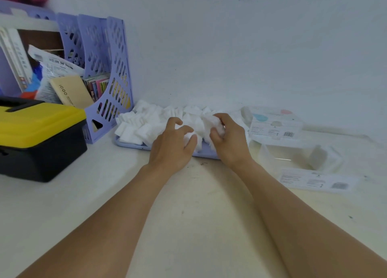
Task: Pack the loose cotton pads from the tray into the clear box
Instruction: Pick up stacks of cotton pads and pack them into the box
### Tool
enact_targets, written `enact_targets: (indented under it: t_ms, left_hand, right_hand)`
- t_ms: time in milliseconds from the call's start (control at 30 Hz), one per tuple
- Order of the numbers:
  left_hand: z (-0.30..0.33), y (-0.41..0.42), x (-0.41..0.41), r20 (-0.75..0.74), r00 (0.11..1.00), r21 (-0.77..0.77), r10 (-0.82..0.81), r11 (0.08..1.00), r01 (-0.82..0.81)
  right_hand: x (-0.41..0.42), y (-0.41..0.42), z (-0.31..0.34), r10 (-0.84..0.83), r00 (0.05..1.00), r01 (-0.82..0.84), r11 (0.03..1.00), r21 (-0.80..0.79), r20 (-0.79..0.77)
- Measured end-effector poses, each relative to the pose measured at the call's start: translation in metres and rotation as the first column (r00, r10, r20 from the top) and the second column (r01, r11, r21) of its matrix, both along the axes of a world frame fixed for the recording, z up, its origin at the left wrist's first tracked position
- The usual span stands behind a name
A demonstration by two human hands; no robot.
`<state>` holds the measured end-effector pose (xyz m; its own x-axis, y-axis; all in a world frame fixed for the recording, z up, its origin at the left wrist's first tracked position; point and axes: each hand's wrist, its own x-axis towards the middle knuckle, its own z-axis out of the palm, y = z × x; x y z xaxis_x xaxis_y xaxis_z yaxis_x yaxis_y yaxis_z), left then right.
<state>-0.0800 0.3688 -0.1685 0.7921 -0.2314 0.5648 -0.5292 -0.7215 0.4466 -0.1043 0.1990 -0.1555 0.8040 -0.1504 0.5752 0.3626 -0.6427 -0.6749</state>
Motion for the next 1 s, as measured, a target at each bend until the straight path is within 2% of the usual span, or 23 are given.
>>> enact_targets:
  t_ms: [100, 167, 233, 333, 433, 500, 600, 767, 933, 1000]
  left_hand:
    - [0.011, -0.012, -0.009, 0.071, 0.994, -0.295, -0.081, 0.95, 0.098]
    - [0.018, -0.023, -0.021, -0.031, 0.968, -0.527, -0.247, 0.827, 0.194]
    - [0.021, -0.034, -0.03, -0.147, 0.893, -0.697, -0.426, 0.685, 0.212]
    - [0.019, -0.037, -0.031, -0.193, 0.822, -0.841, -0.536, 0.522, 0.142]
    - [0.02, -0.029, -0.026, -0.243, 0.785, -0.906, -0.57, 0.423, 0.027]
    - [0.02, -0.027, -0.025, -0.267, 0.774, -0.916, -0.574, 0.4, -0.019]
    - [0.022, -0.03, -0.027, -0.312, 0.735, -0.926, -0.603, 0.366, -0.093]
    - [0.026, -0.031, -0.027, -0.367, 0.71, -0.921, -0.601, 0.34, -0.189]
    - [0.025, -0.032, -0.027, -0.394, 0.728, -0.903, -0.561, 0.386, -0.19]
    - [0.026, -0.03, -0.026, -0.394, 0.77, -0.879, -0.502, 0.45, -0.157]
  right_hand:
    - [-0.01, 0.006, 0.011, 0.052, 0.996, -0.048, 0.998, -0.045, 0.075]
    - [-0.02, 0.012, 0.016, 0.106, 0.989, -0.1, 0.993, -0.065, 0.103]
    - [-0.027, 0.017, 0.018, 0.132, 0.986, -0.129, 0.991, -0.036, 0.101]
    - [-0.032, 0.014, 0.023, 0.192, 0.981, -0.192, 0.981, 0.036, 0.004]
    - [-0.035, 0.001, 0.032, 0.378, 0.907, -0.338, 0.917, 0.211, -0.188]
    - [-0.036, -0.005, 0.033, 0.465, 0.856, -0.387, 0.867, 0.315, -0.227]
    - [-0.034, -0.009, 0.031, 0.497, 0.845, -0.389, 0.824, 0.412, -0.198]
    - [-0.032, -0.015, 0.031, 0.515, 0.834, -0.398, 0.81, 0.43, -0.198]
    - [-0.034, -0.028, 0.03, 0.581, 0.757, -0.471, 0.803, 0.366, -0.3]
    - [-0.035, -0.032, 0.034, 0.578, 0.759, -0.456, 0.801, 0.388, -0.301]
